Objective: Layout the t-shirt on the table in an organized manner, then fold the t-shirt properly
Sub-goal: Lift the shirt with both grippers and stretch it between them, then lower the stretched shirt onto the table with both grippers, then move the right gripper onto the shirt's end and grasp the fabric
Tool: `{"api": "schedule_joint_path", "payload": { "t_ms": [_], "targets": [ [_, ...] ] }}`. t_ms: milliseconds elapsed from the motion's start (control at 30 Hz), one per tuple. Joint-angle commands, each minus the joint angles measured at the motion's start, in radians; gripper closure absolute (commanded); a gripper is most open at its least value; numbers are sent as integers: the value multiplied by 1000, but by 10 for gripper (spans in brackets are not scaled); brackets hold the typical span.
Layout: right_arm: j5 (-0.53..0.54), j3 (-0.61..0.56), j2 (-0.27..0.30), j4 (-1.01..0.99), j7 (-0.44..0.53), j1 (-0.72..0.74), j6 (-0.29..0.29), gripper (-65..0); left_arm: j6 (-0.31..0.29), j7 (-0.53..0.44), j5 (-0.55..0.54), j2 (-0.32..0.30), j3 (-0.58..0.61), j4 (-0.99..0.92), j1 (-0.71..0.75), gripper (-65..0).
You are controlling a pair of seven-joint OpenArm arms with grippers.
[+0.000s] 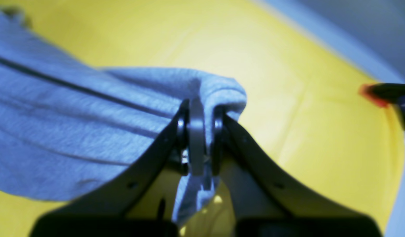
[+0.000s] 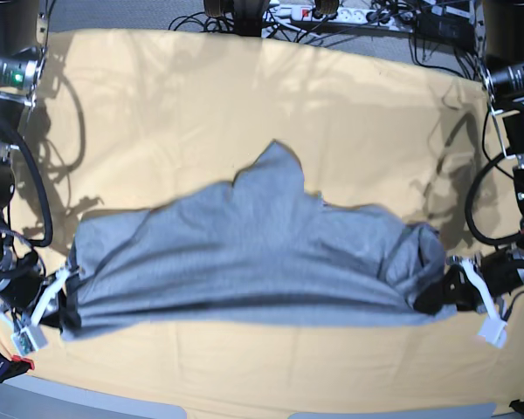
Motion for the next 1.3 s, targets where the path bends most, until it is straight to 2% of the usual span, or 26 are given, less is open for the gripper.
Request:
{"api": "schedule_joint_path", "payload": {
  "t_ms": [0, 233, 267, 300, 367, 400, 433, 467, 500, 600, 667, 800, 867, 967, 1167, 1267],
  "targets": [
    [6, 8, 11, 13, 33, 41, -5, 0, -6, -34, -11, -19, -11, 15, -43, 0],
    [-4, 8, -23, -70, 55, 69, 17, 0, -6, -48, 36, -17, -11, 15, -53, 0],
    [-3, 8, -26, -93, 60, 72, 16, -67, -1, -47, 35, -17, -11, 15, -53, 0],
    [-1, 8, -29, -110, 64, 74, 14, -168, 16, -45, 36, -18, -11, 15, -54, -21],
    [1, 8, -28, -124, 61, 73, 16, -377, 43, -45, 36, -25, -11, 15, -53, -193],
    [3, 8, -26, -123, 51, 72, 16, -453, 55, -43, 35, -30, -11, 15, -53, -286],
    [14, 8, -23, -123, 31, 74, 20, -498, 70, -41, 35, -34, -11, 15, -53, -376],
    [40, 9, -16, -122, 8, 74, 32, -513, 83, -38, 35, -39, -11, 15, -53, -448],
    [83, 9, -6, -122, -20, 74, 46, -512, 88, -32, 36, -43, -11, 15, -53, -500],
    [241, 11, 18, -122, -152, 74, 71, -512, 87, 5, 35, -55, -11, 15, -53, -496],
    [387, 11, 25, -122, -265, 73, 81, -510, 87, 15, 36, -66, -11, 15, -48, -496],
    [726, 11, 21, -122, -475, 46, 81, -510, 88, 16, 35, -80, -11, 15, -33, -496],
    [829, 11, 8, -122, -541, 18, 81, -510, 87, 33, 34, -79, -11, 15, -28, -496],
    [863, 11, -30, -122, -552, -29, 81, -510, 87, 66, 15, -78, -11, 15, -28, -496],
    [856, 10, -136, -122, -552, -110, 81, -510, 87, 83, -3, -78, -11, 15, -28, -496],
    [762, 10, -187, -122, -552, -129, 81, -510, 87, 84, -5, -78, -11, 15, -28, -496]
  ]
}}
